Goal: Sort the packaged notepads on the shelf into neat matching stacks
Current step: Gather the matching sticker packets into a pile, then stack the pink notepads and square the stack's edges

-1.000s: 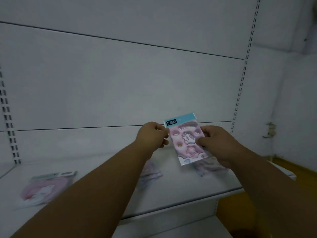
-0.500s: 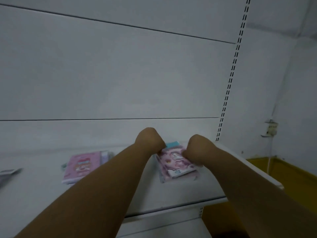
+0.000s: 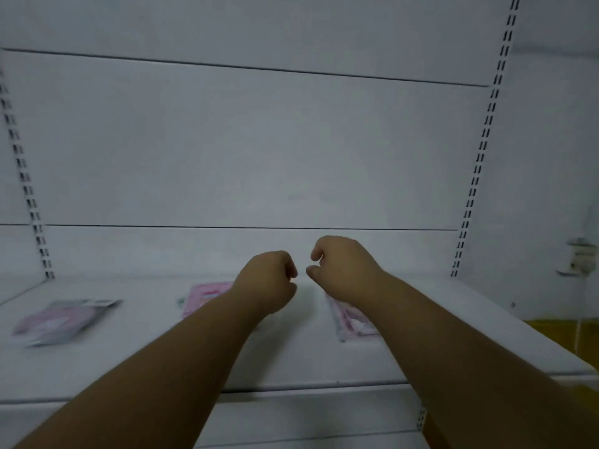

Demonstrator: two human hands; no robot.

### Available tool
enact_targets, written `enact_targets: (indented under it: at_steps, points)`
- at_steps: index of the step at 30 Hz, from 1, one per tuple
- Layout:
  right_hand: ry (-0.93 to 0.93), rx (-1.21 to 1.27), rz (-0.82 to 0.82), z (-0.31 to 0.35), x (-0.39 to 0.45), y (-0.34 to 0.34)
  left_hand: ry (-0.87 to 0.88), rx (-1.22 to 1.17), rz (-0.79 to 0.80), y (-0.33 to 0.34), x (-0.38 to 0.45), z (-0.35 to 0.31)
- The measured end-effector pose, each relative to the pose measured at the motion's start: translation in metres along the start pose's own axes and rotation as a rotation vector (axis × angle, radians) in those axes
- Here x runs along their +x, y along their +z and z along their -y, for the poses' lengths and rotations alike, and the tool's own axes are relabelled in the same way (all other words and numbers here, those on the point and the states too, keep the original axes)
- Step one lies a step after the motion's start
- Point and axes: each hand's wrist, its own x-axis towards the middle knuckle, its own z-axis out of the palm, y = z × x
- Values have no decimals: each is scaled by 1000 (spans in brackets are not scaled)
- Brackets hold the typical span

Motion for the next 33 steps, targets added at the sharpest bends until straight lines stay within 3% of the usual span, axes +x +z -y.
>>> enact_targets:
  at_steps: [6, 11, 15, 19, 24, 29, 33]
  points:
    - [-24, 69, 147, 69, 13, 40, -260, 119, -75, -60, -26, 88]
    - [144, 79, 300, 96, 6, 70, -354, 142, 119, -68, -40, 126]
    - [226, 98, 221, 107, -4, 86, -303, 148, 202, -58, -41, 121]
    - [295, 234, 144, 111, -12, 94, -303, -59, 178, -49, -41, 116]
    - [400, 691, 86, 113, -20, 95, -505, -748, 119, -55, -35, 121]
    - [429, 517, 89, 115, -13, 97, -493, -522, 161, -55, -36, 115]
    - [501, 591, 103, 114, -4, 98, -449, -558, 184, -54, -39, 107]
